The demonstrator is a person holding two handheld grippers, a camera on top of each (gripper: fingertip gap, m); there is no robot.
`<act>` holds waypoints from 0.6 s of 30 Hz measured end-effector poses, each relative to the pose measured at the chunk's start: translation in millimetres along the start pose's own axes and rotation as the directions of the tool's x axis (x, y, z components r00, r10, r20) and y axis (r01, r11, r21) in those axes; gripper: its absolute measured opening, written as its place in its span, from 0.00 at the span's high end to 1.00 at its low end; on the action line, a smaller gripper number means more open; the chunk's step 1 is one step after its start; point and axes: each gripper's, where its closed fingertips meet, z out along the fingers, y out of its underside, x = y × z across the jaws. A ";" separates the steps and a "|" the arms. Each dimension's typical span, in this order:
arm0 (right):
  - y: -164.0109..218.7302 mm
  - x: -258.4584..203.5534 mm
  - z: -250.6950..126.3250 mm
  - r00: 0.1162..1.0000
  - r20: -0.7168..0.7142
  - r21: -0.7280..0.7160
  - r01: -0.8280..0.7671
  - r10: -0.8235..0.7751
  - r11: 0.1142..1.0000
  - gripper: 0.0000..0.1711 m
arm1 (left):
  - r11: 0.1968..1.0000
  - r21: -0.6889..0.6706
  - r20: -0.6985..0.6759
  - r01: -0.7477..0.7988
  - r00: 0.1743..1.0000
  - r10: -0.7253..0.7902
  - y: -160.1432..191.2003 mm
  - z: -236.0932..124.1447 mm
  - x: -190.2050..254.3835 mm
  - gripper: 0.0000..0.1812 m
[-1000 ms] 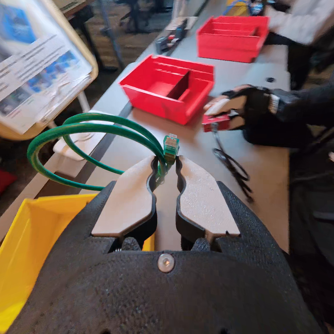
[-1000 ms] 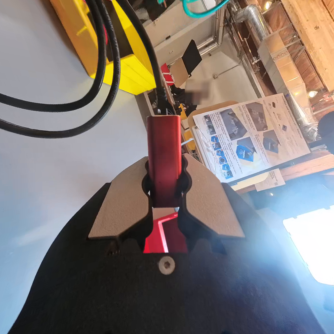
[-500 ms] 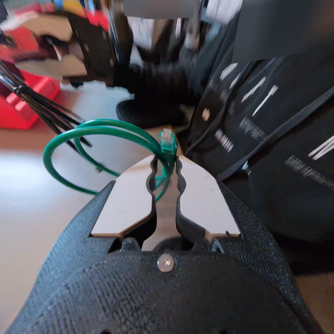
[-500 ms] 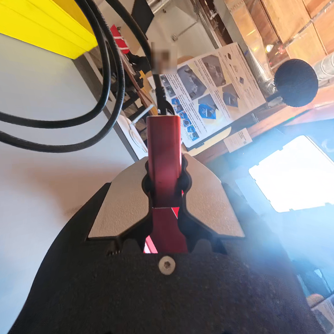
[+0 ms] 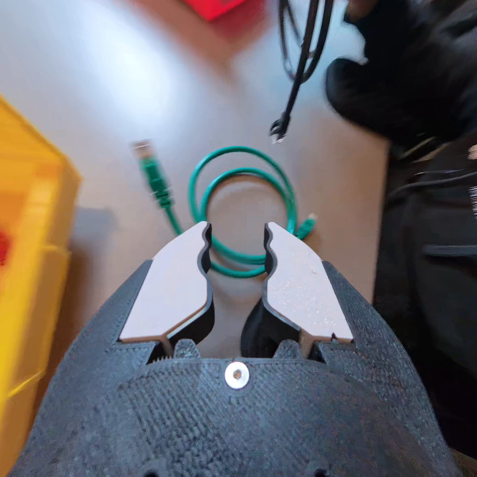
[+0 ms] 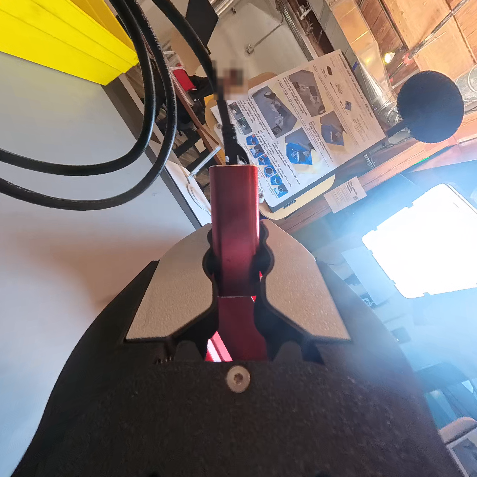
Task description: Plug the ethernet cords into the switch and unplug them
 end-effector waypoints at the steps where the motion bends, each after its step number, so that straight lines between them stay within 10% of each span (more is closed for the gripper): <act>1: -0.2 -1.0 0.0 1.000 0.004 0.000 0.001 -0.001 1.000 0.83 | 0.999 -0.022 0.054 -0.028 0.998 0.029 0.1 -4.3 -4.7 0.76; 7: -0.8 -5.0 -0.1 1.000 0.019 0.000 0.007 -0.007 1.000 0.83 | 0.995 0.062 0.131 -0.081 0.989 0.072 -29.1 -30.8 -0.4 0.75; 18: -1.6 -12.2 0.1 0.999 0.045 0.005 0.021 -0.021 1.000 0.83 | 0.942 -0.317 0.027 -0.111 0.992 0.126 47.7 31.5 18.8 0.66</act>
